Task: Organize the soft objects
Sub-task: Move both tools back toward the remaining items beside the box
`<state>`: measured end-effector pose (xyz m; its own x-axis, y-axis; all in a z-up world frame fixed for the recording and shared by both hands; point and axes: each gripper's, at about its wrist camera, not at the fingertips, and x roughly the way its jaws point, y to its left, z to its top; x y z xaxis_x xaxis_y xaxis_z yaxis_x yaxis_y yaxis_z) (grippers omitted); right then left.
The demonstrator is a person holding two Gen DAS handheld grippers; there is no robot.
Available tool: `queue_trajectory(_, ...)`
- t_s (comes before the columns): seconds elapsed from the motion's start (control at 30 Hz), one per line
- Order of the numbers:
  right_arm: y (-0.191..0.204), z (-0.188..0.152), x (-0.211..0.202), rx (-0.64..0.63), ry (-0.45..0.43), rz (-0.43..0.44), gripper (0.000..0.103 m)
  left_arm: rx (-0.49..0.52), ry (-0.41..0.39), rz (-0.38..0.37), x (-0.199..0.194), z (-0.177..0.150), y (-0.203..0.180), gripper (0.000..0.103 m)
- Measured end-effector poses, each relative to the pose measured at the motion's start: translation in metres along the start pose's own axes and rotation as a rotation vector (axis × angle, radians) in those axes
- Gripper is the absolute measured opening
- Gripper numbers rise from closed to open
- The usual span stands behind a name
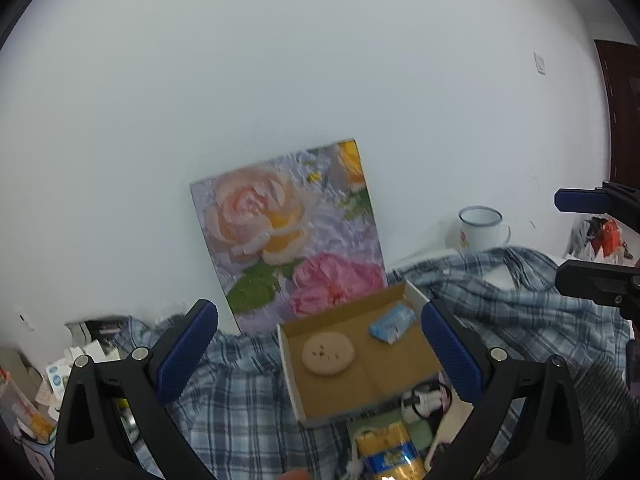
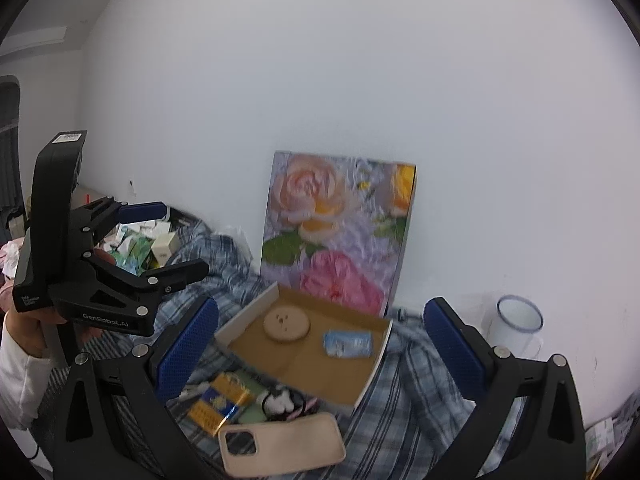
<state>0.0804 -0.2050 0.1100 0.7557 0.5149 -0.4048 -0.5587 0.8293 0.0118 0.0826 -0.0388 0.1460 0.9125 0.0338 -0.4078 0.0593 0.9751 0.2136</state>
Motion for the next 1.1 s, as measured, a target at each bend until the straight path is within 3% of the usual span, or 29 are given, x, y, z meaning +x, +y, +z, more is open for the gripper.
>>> queue_trajectory(0.67, -0.008, -0.078, 0.036, 0.086, 0.146, 0.055, 0.102, -0.096, 0.227, -0.102, 0.031, -0.094, -0.018, 0.103)
queue_trajectory(1.1, -0.01, -0.113, 0.067, 0.119, 0.241, 0.071, 0.102, -0.129, 0.338, -0.128, 0.063, -0.124, -0.026, 0.103)
